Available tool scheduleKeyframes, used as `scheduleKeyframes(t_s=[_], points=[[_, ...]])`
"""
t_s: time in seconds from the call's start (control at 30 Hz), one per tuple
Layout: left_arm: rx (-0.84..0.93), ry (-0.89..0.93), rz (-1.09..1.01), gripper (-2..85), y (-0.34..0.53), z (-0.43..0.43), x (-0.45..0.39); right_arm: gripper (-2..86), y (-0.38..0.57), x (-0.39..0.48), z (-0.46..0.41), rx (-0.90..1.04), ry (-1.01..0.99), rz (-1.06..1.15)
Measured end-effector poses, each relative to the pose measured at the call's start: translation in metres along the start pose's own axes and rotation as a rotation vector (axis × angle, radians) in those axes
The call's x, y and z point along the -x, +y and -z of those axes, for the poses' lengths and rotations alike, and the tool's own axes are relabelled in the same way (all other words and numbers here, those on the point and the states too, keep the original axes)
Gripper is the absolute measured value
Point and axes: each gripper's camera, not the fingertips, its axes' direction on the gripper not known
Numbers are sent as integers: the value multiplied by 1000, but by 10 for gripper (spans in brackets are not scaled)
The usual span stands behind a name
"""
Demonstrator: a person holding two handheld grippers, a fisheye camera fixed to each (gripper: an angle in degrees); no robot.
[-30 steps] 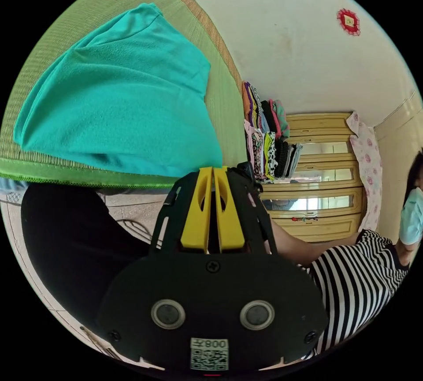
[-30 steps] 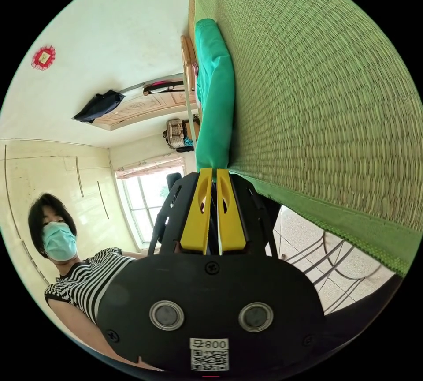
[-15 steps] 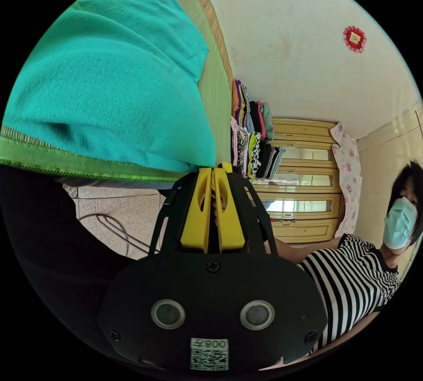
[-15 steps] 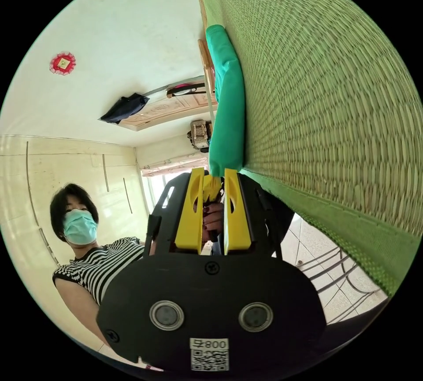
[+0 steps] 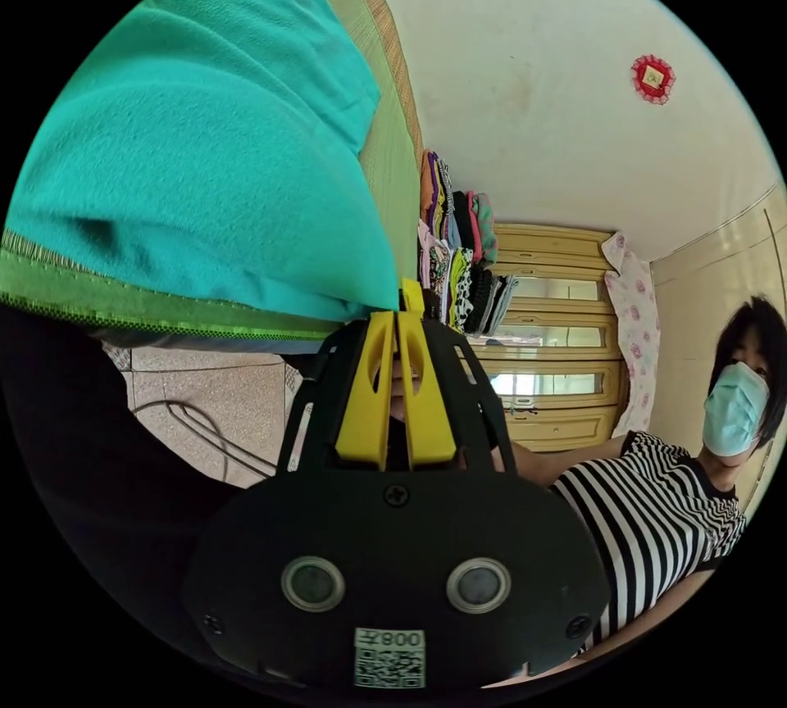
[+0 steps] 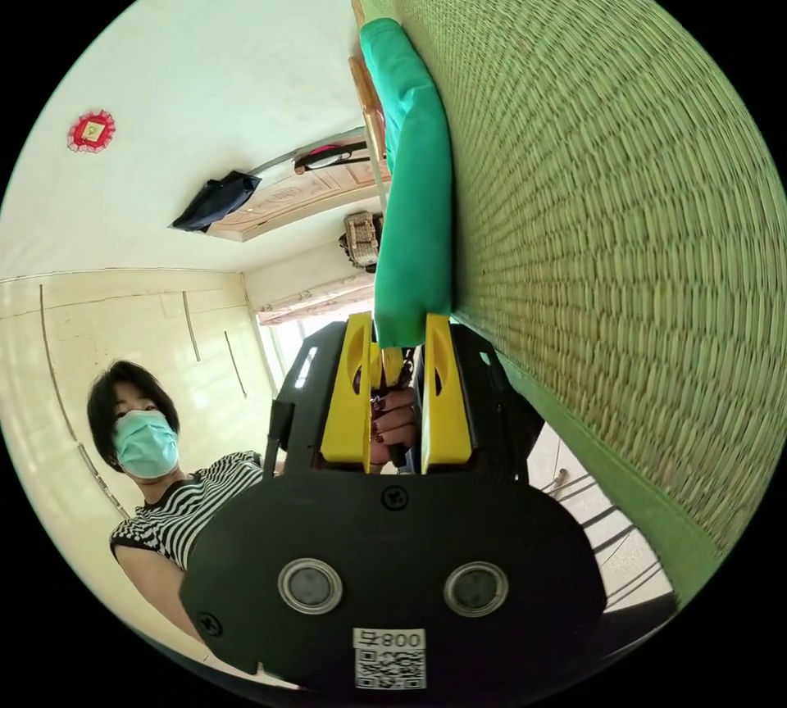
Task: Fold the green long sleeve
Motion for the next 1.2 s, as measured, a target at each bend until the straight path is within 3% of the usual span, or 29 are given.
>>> scheduleKeyframes(t_s=[0.3, 0.53, 0.73, 1.07, 1.2], points=[[-1, -60, -47, 13, 11, 48, -9, 42, 1, 40, -27, 41, 198, 33], [-212, -80, 44, 83, 33, 145, 2, 28, 0, 74, -45, 46, 184, 50], [-399, 15, 203, 121, 46, 194, 31, 27, -4, 100, -64, 51, 196, 77], [-331, -34, 233, 123, 40, 230, 34, 25, 2, 126, -88, 41, 213, 96], [-303, 28, 251, 136, 36, 235, 33, 24, 3, 133, -97, 34, 199, 93]])
